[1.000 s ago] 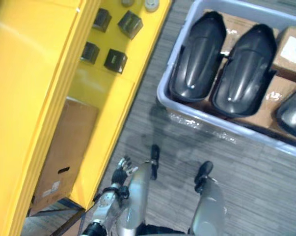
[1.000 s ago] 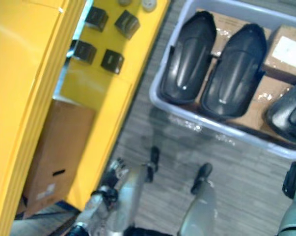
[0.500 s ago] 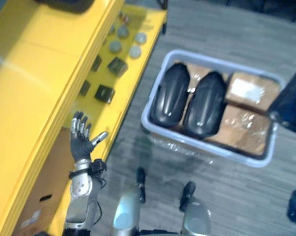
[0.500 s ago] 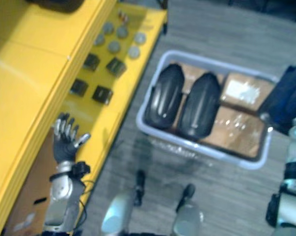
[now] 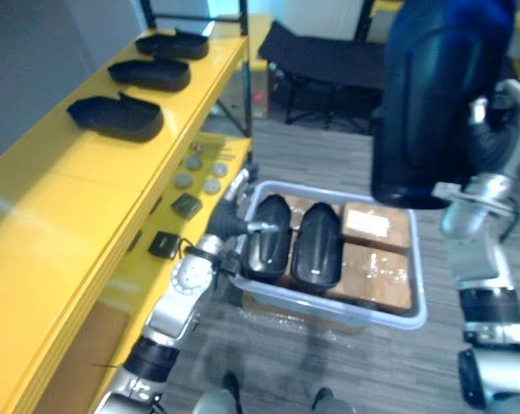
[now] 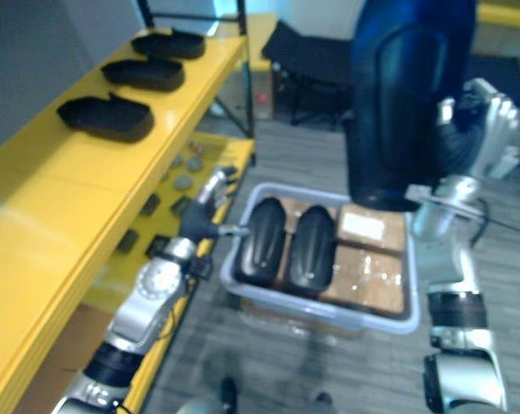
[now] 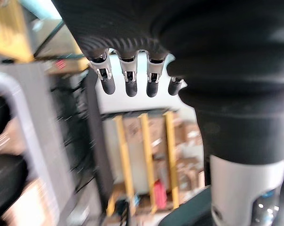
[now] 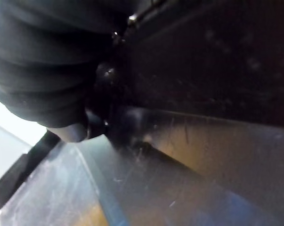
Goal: Walk over and take plastic housings, then place them on the shelf
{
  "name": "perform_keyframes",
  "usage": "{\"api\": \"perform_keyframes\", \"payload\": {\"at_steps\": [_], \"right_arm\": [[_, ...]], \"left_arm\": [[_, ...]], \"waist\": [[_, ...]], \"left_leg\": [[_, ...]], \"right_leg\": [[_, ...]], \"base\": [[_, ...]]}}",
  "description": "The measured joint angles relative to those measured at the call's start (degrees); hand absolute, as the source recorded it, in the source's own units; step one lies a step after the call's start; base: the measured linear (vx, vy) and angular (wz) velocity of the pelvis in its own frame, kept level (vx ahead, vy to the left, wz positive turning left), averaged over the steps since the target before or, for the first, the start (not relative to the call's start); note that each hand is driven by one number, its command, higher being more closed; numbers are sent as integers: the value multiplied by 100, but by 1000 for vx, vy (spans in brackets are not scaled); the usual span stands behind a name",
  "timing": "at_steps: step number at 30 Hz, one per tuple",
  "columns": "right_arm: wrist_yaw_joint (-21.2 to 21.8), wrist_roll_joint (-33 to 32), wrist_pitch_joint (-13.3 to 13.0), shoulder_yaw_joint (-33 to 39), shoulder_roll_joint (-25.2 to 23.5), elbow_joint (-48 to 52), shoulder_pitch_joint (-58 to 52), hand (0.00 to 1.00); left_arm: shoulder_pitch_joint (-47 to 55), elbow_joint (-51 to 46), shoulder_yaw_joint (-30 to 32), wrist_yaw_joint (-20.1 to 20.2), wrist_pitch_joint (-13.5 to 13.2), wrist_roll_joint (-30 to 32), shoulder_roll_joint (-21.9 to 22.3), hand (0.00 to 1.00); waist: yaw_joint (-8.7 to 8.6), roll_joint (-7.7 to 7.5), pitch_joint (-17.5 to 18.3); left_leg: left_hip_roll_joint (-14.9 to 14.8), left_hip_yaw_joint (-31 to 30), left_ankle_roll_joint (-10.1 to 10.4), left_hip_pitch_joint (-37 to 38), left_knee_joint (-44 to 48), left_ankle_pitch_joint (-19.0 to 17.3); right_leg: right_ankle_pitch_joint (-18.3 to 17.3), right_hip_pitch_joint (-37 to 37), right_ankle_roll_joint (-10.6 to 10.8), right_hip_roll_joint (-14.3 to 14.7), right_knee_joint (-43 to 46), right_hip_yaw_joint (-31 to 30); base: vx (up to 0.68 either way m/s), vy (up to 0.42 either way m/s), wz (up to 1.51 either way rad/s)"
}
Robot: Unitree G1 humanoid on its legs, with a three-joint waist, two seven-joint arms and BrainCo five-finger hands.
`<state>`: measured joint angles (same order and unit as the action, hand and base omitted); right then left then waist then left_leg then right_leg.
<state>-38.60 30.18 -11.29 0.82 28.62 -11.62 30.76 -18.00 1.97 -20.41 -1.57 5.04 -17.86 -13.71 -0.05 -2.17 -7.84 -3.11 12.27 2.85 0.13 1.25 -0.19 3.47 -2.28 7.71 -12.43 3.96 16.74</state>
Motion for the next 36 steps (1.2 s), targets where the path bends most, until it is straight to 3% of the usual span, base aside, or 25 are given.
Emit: {"api": "perform_keyframes", "payload": {"at_steps": [3,7,16,20,26,33,34,36], "right_arm": [[20,236,-28,-307,-195,1,59,100],[81,453,-148,-548,-333,1,109,100],[232,667,-247,-1054,-532,-38,59,100],[232,666,-395,-1237,-679,-119,-185,100],[288,665,-493,-1523,-986,-531,-497,100],[223,658,-517,-1625,-1212,-838,-729,100],[216,652,-522,-1640,-1248,-942,-751,100],[169,598,-523,-1659,-1285,-1042,-813,100]], "left_arm": [[1,148,-234,0,170,-477,151,0],[1,217,-337,-91,144,-480,300,0],[11,371,-586,-281,58,-931,507,0],[11,374,-627,-584,-223,-929,695,0],[10,629,-686,-686,-515,-943,743,0],[14,796,-702,-808,-601,-1317,742,0],[14,796,-715,-882,-610,-1338,742,100],[14,796,-731,-947,-617,-1360,743,100]], "waist": [[12,4,12],[29,-4,20],[8,38,128],[10,-6,171],[28,-166,276],[39,-209,304],[39,-210,305],[41,-212,306]], "left_leg": [[-1,-4,-4,70,-242,180],[9,-68,26,188,-591,441],[-90,-64,99,176,-637,593],[-128,-69,149,176,-639,642],[-133,-72,126,175,-639,669],[-126,-87,126,186,-638,671],[-127,-88,126,188,-638,671],[-128,-92,126,190,-638,671]], "right_leg": [[87,-3,-42,47,-93,-11],[92,-83,-44,91,-228,-10],[-46,-90,-112,197,-299,24],[-69,-91,-92,232,-298,30],[-7,-104,-118,239,-325,29],[6,-147,-115,243,-364,36],[8,-152,-117,244,-367,37],[10,-158,-120,246,-372,39]], "base": [[-94,22,1],[-86,7,7],[-85,-17,-2],[-30,-7,0],[0,0,0],[0,0,0],[0,0,0],[0,0,0]]}}
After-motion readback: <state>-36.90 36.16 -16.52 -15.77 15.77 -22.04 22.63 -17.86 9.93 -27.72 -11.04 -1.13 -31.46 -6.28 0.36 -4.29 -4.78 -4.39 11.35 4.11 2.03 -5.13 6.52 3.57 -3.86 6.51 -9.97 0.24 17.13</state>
